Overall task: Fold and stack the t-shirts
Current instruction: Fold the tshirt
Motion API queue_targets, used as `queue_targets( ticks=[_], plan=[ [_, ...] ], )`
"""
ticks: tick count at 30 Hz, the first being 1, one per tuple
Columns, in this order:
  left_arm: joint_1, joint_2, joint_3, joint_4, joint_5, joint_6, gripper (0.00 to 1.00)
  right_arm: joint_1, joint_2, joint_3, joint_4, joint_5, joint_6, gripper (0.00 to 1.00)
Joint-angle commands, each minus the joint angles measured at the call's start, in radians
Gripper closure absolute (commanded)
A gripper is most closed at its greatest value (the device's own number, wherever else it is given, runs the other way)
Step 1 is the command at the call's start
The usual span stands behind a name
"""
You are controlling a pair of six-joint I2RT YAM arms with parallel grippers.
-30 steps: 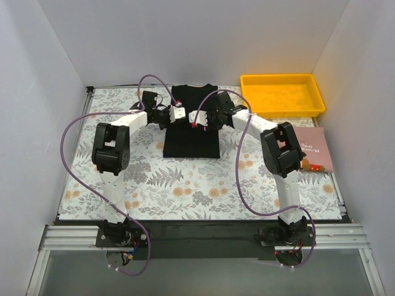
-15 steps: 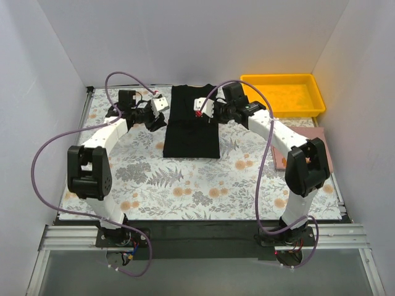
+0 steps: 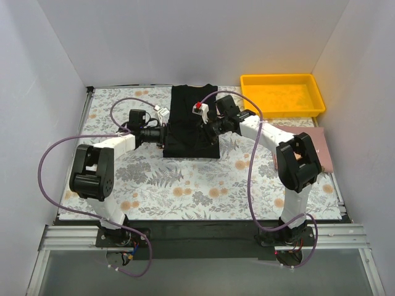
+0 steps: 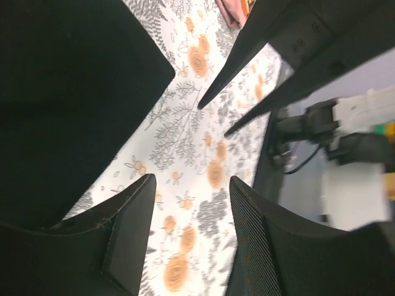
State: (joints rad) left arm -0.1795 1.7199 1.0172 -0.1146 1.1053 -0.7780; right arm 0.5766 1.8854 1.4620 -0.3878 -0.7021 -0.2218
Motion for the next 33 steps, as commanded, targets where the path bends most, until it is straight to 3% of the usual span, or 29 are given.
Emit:
queue_targets(
  ticks=[1, 5, 12, 13, 17, 23, 28, 32, 33],
  plan=[
    [0.003, 0.038, -0.029, 0.248, 0.085, -0.360, 0.50, -0.017, 0.067, -0.015, 0.134, -0.222, 0.300, 0.60],
    [0.005, 0.138, -0.019, 0.294, 0.088, -0.502, 0.46, -0.041, 0.116, -0.074, 0.233, -0.290, 0.435, 0.44],
    [0.034, 0.259, -0.003, 0.271, 0.084, -0.535, 0.36, -0.124, 0.208, -0.175, 0.273, -0.292, 0.475, 0.22],
    [0.041, 0.279, -0.003, 0.262, 0.065, -0.529, 0.35, -0.145, 0.219, -0.180, 0.271, -0.287, 0.472, 0.12],
    [0.096, 0.334, -0.017, 0.240, 0.033, -0.540, 0.26, -0.173, 0.261, -0.193, 0.273, -0.283, 0.473, 0.06],
    [0.150, 0.365, -0.092, 0.260, 0.054, -0.587, 0.24, -0.201, 0.276, -0.226, 0.271, -0.292, 0.507, 0.02],
    [0.178, 0.245, -0.114, 0.130, 0.096, -0.454, 0.23, -0.196, 0.147, -0.288, 0.219, -0.336, 0.458, 0.02],
    [0.212, 0.072, -0.063, -0.077, 0.102, -0.186, 0.23, -0.193, 0.034, -0.221, 0.022, -0.330, 0.252, 0.04],
    [0.213, 0.035, -0.043, -0.138, 0.088, -0.059, 0.23, -0.193, -0.003, -0.178, -0.015, -0.289, 0.208, 0.05]
  ],
)
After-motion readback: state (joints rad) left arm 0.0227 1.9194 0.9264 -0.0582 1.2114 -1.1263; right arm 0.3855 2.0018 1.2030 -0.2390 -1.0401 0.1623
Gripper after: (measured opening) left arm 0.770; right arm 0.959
